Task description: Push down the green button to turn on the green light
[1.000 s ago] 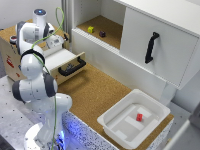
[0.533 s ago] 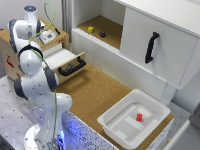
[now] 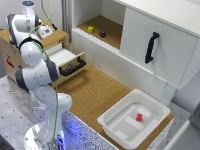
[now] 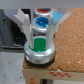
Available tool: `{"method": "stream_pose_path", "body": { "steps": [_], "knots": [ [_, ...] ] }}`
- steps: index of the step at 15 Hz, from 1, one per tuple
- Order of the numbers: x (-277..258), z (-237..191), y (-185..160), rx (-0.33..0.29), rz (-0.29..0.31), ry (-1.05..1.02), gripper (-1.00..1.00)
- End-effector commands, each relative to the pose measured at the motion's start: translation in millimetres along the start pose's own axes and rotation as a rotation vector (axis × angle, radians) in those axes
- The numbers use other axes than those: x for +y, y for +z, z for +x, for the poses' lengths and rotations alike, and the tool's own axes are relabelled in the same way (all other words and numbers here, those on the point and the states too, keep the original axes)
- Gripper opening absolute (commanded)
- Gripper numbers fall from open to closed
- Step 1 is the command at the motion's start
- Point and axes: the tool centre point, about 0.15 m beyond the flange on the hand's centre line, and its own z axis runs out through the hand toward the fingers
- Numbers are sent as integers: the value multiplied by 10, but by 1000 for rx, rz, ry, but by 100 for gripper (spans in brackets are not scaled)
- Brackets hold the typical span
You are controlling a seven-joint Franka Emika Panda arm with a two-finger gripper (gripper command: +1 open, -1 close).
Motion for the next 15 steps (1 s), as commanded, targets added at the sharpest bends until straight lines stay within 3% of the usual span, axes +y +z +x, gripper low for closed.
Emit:
{"method": "stream_pose_path", "body": {
  "steps": [1, 10, 13, 15],
  "knots": [
    [114, 290, 66, -96, 92, -18, -100],
    [59, 358, 375, -122, 98, -1, -100],
    [14, 314, 578, -165, 71, -15, -100],
    [10, 302, 493, -146, 47, -11, -100]
  ]
}}
